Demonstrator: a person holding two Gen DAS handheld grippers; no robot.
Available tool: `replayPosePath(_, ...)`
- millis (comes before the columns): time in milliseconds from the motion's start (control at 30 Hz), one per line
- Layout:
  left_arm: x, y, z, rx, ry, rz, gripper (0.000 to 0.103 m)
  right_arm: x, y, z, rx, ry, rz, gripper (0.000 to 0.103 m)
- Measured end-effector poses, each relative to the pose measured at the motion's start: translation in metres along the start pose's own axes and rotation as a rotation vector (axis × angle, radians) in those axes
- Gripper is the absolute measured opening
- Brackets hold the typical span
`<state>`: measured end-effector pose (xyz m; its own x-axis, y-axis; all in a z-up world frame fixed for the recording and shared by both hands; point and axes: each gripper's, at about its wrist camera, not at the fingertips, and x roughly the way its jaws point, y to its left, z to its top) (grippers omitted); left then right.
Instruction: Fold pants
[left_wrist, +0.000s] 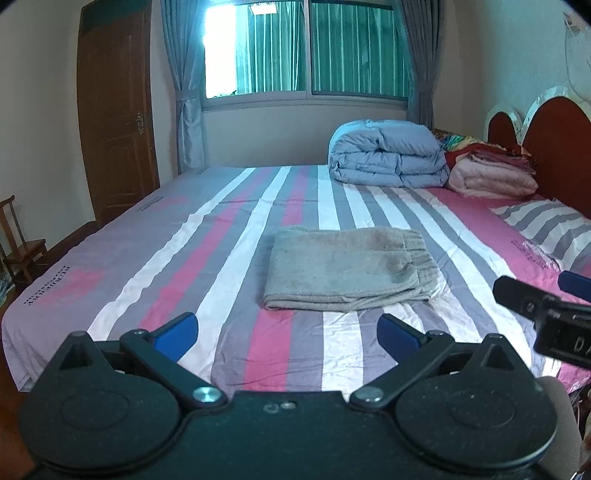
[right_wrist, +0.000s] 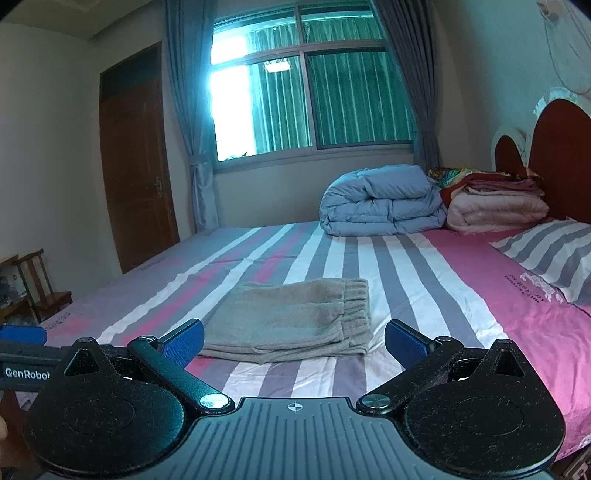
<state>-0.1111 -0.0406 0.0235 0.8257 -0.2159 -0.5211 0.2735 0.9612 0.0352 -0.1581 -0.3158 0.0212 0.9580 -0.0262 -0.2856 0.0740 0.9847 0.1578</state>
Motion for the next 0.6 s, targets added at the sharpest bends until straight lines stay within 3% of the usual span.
replayPosePath(200,-0.005,-0.005,0.000,0.003,-0.027,-0.008,0.097,-0.002,0.001,-0.001,-0.009,-0.015,0.000,0.103)
replayPosePath(433,-0.012,-0.012,-0.006,0.037,-0.112,-0.003,0.093,0.001,0.001,-0.004,0.001,0.001,0.001,0.103)
replayPosePath(600,-0.007,-0.016,-0.004,0.041,-0.083,-0.015,0.097,0.004,0.004,-0.005,-0.011,0.007,0.006,0.103)
